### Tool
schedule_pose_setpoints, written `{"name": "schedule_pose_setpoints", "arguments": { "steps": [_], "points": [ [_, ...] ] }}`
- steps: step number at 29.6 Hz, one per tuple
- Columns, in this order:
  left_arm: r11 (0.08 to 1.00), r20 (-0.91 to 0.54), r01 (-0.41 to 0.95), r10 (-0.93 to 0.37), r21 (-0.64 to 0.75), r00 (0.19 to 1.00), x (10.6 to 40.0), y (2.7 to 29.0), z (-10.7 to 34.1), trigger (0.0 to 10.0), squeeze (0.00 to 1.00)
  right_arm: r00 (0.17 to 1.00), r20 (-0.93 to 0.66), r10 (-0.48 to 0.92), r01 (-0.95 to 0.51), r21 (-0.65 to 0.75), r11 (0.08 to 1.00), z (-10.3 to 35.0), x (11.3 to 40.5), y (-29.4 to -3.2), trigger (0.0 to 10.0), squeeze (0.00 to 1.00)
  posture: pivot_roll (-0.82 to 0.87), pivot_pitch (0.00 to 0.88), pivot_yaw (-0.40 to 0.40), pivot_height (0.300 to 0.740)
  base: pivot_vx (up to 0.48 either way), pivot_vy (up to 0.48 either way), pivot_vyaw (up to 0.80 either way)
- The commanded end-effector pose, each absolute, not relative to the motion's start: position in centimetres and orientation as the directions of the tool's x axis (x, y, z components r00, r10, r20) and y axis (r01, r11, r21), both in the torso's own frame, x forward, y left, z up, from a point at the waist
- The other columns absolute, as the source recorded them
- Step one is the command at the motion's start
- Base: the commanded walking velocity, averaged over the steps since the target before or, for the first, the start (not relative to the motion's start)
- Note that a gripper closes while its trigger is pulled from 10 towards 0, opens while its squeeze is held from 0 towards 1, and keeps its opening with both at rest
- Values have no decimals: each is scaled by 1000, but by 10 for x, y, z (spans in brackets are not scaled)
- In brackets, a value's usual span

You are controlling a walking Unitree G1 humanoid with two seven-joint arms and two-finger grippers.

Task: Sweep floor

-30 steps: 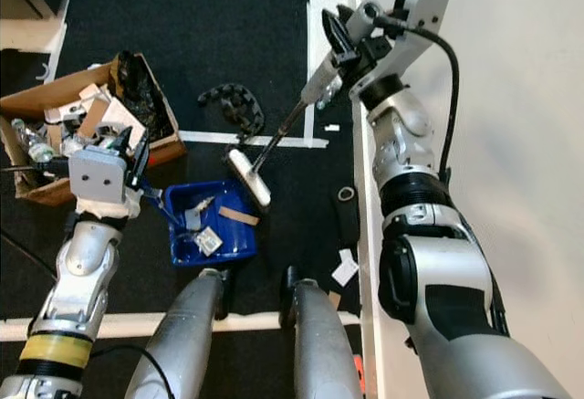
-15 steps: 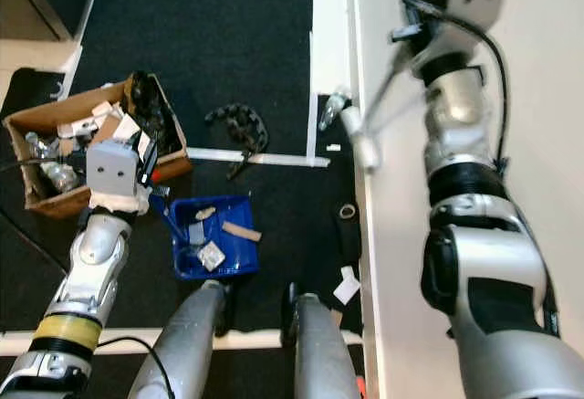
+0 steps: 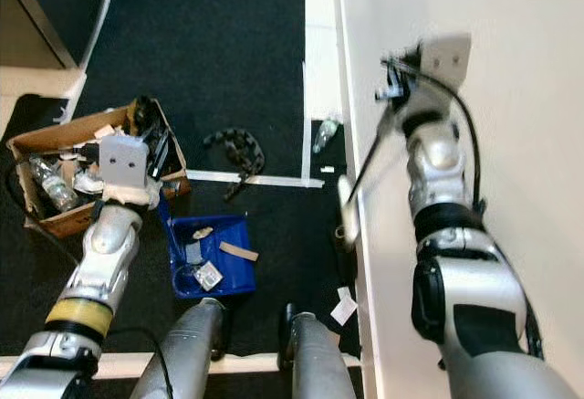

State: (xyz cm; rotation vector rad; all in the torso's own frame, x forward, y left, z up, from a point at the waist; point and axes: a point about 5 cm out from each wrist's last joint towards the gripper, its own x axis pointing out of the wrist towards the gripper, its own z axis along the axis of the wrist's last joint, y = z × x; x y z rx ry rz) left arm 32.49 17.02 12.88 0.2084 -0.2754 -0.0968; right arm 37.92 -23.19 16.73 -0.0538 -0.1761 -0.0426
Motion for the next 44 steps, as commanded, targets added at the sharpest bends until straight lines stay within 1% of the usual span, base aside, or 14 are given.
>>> {"name": "schedule_pose_setpoints", "arguments": {
  "steps": [1, 7, 8, 11, 23, 28, 35, 36, 37, 38, 39, 41, 44],
  "points": [
    [978, 245, 81, -127, 190, 961, 324, 167, 123, 10000, 0, 982, 165, -88, 95, -34, 995, 164, 376, -241, 10000, 0, 196, 65, -90, 740, 0, 0, 0],
    [981, 246, 85, -126, 173, 961, 329, 168, 124, 10000, 0, 988, 102, -120, 118, 24, 993, 148, 372, -242, 10000, 0, 187, 47, -74, 740, 0, 0, 0],
    [986, 253, 83, -119, 148, 960, 331, 168, 126, 10000, 0, 989, 84, -121, 118, 46, 992, 143, 371, -241, 10000, 0, 182, 38, -66, 740, 0, 0, 0],
    [987, 260, 87, -120, 136, 958, 334, 167, 129, 10000, 0, 990, 77, -121, 117, 52, 992, 140, 369, -240, 10000, 0, 179, 36, -61, 740, 0, 0, 0],
    [984, 221, 129, -154, 122, 963, 334, 159, 118, 10000, 0, 989, 56, -137, 135, 40, 990, 135, 367, -243, 10000, 0, 158, 36, -58, 740, 0, 0, 0],
    [983, 226, 141, -165, 119, 960, 334, 156, 118, 10000, 0, 989, 52, -138, 136, 35, 990, 134, 366, -245, 10000, 0, 156, 33, -61, 740, 0, 0, 0],
    [974, 249, 187, -213, 126, 945, 337, 146, 124, 10000, 0, 992, 52, -117, 116, 21, 993, 135, 368, -239, 10000, 0, 155, 26, -68, 740, 0, 0, 0],
    [972, 256, 205, -229, 117, 939, 337, 144, 126, 10000, 176, 992, 52, -113, 112, 19, 993, 134, 368, -238, 10000, 0, 155, 28, -68, 740, 0, 0, 0],
    [969, 266, 223, -244, 106, 933, 337, 142, 128, 10000, 835, 992, 51, -111, 111, 19, 994, 134, 368, -237, 10000, 0, 155, 28, -68, 740, 0, 0, 0],
    [969, 266, 223, -244, 106, 933, 337, 142, 128, 10000, 835, 992, 51, -111, 111, 19, 994, 134, 368, -237, 10000, 0, 155, 28, -68, 740, 0, 0, 0],
    [967, 285, 239, -256, 93, 924, 338, 140, 133, 10000, 1000, 993, 50, -111, 110, 19, 994, 133, 368, -237, 10000, 0, 157, 33, -67, 740, 0, 0, 0],
    [967, 285, 239, -256, 93, 924, 338, 140, 133, 10000, 1000, 993, 50, -111, 110, 19, 994, 133, 368, -237, 10000, 0, 157, 33, -67, 740, 0, 0, 0],
    [963, 328, 252, -268, 90, 906, 338, 137, 147, 10000, 1000, 993, 46, -112, 111, 18, 994, 133, 367, -237, 10000, 0, 161, 38, -66, 740, 0, 0, 0]
  ]
}}
